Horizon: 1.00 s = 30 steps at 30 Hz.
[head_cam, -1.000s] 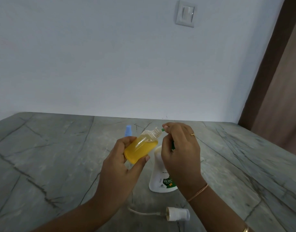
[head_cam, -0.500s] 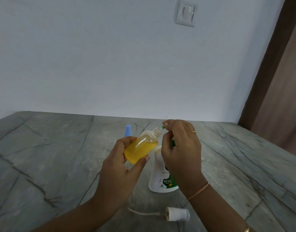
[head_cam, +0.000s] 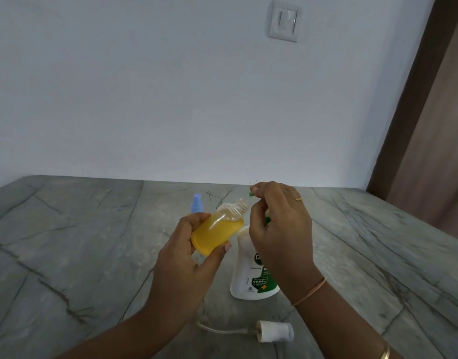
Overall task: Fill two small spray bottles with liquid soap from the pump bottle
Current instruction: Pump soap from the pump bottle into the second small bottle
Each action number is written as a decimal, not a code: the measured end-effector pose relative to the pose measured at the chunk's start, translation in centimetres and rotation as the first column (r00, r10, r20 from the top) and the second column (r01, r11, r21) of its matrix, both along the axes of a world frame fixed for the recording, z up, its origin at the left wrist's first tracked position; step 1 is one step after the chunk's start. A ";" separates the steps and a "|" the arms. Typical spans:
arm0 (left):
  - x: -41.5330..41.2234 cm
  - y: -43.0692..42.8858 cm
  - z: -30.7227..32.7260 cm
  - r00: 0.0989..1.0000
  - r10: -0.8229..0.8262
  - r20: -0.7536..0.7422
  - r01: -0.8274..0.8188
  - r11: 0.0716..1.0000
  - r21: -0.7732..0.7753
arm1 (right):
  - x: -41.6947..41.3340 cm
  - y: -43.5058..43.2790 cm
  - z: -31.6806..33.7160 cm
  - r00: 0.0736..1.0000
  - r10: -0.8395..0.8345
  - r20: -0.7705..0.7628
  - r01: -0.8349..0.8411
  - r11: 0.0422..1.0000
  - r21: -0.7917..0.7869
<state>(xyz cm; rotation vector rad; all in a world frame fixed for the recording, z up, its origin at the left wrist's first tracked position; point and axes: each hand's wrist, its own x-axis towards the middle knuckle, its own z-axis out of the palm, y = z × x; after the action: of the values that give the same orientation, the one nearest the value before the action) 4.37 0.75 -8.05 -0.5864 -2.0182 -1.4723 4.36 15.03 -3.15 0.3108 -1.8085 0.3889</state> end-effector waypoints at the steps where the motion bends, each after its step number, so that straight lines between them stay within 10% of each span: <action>1: 0.0 0.0 0.0 1.000 0.001 -0.001 -0.001 1.000 -0.003 | 0.0 0.0 -0.1 1.000 0.001 -0.008 -0.001 1.000 0.003; 30: 0.2 0.2 0.0 1.000 0.021 0.004 -0.021 1.000 -0.019 | -0.2 -0.3 -1.6 0.999 0.015 -0.050 -0.017 1.000 -0.026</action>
<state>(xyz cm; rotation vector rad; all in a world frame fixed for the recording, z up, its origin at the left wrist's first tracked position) 4.56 0.98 -8.01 -0.5685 -2.0374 -1.4455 4.14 14.76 -4.71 0.3142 -1.7520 0.4123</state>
